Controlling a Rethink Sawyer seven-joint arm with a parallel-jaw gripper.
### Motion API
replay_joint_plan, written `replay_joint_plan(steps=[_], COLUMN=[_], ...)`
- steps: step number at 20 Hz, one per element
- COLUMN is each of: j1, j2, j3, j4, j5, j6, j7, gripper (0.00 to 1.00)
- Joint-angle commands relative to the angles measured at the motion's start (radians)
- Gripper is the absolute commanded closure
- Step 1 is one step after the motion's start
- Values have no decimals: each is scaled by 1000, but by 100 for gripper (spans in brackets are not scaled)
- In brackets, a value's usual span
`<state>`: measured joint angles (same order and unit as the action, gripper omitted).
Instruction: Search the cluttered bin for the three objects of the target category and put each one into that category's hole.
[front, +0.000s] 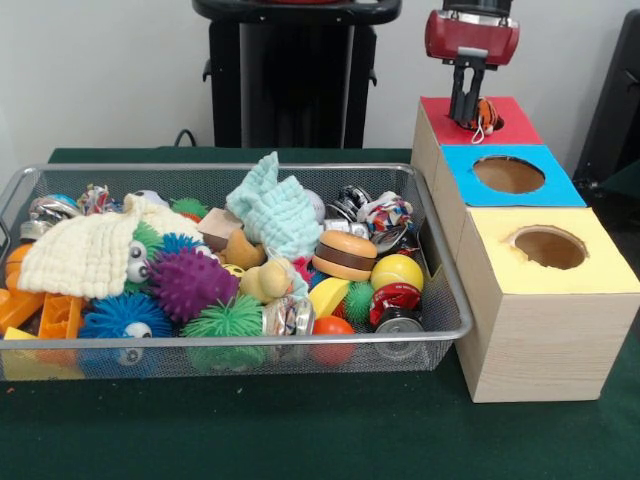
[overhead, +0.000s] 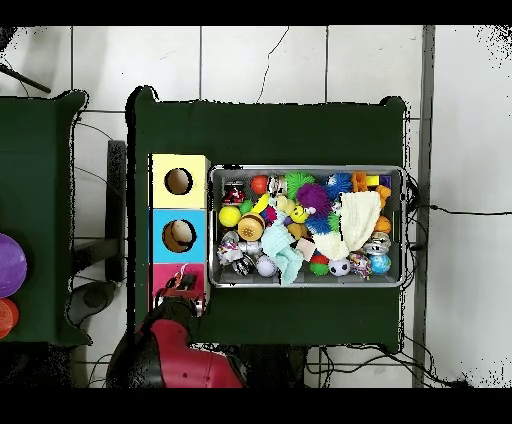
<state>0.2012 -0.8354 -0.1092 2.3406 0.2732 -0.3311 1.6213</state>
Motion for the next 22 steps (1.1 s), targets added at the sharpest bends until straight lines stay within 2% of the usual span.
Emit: replay_joint_plan(steps=[1,9,22], j1=[41,127,109], j2=[27,44,51], j3=[49,13,26], j4=[8,17,16], j5=[49,108,99], j6=[-41,-69,-78], j7=[305,318,311], gripper=[100,100,100])
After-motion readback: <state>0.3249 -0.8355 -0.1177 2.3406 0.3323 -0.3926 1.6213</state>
